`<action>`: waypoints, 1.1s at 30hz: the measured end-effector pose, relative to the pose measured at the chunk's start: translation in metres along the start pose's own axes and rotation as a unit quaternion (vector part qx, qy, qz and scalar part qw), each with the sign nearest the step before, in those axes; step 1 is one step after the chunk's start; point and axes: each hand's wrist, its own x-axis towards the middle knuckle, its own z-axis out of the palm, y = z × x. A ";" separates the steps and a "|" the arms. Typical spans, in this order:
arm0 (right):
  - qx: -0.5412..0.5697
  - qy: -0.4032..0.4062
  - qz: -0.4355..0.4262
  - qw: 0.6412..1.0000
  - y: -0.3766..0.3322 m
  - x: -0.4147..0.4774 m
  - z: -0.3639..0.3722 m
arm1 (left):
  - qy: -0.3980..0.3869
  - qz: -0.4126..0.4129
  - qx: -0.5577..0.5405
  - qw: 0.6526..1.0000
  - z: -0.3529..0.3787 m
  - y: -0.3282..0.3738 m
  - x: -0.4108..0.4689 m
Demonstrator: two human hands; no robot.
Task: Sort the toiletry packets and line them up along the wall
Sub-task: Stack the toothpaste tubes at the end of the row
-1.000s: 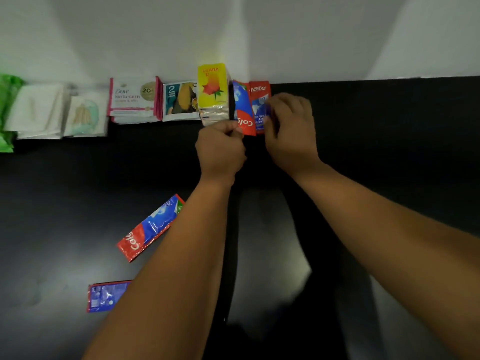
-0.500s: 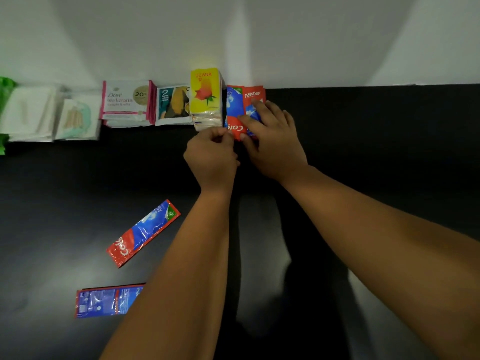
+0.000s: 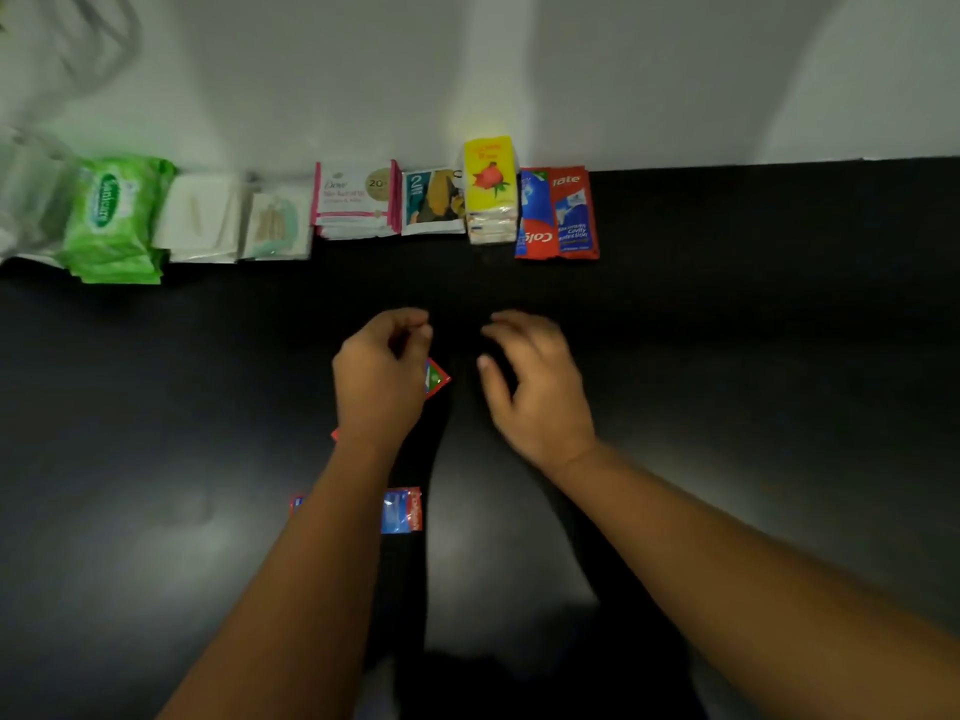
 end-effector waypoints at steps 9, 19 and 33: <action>-0.120 -0.184 0.018 0.975 -0.043 0.002 0.037 | -0.142 -0.049 0.220 0.964 -0.066 -0.068 -0.031; -0.159 -0.189 -0.018 0.969 -0.043 0.004 0.045 | -0.183 -0.008 0.201 0.962 -0.070 -0.066 -0.019; 0.071 0.059 0.084 0.992 -0.029 -0.002 0.045 | -0.107 0.073 -0.106 0.986 -0.050 -0.018 0.040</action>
